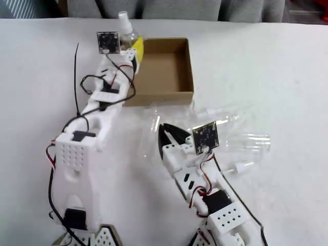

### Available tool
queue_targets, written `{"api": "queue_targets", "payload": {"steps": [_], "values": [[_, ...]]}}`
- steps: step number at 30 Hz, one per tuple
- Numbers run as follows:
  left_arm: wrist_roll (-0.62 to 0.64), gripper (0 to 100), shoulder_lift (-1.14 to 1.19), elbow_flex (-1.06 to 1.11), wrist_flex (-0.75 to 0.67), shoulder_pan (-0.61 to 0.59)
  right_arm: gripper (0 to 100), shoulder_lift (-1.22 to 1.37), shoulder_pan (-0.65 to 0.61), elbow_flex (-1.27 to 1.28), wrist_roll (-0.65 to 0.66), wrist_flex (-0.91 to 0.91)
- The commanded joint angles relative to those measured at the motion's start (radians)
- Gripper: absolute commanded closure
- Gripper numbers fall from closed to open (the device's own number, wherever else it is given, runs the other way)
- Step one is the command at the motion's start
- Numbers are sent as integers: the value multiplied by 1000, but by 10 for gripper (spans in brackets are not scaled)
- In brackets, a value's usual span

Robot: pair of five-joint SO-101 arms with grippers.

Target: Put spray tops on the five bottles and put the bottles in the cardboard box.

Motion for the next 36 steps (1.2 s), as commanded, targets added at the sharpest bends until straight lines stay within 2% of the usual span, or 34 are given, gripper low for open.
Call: {"api": "queue_targets", "payload": {"steps": [1, 30, 32, 36], "values": [[3, 973, -15, -66, -34, -13, 982, 2, 8, 6, 11, -1], [3, 971, 73, -132, 17, -28, 982, 4, 8, 6, 11, 1], [3, 946, 67, -132, 17, -35, 982, 4, 8, 6, 11, 1], [9, 821, 64, -123, 43, -36, 982, 4, 8, 6, 11, 1]]}}
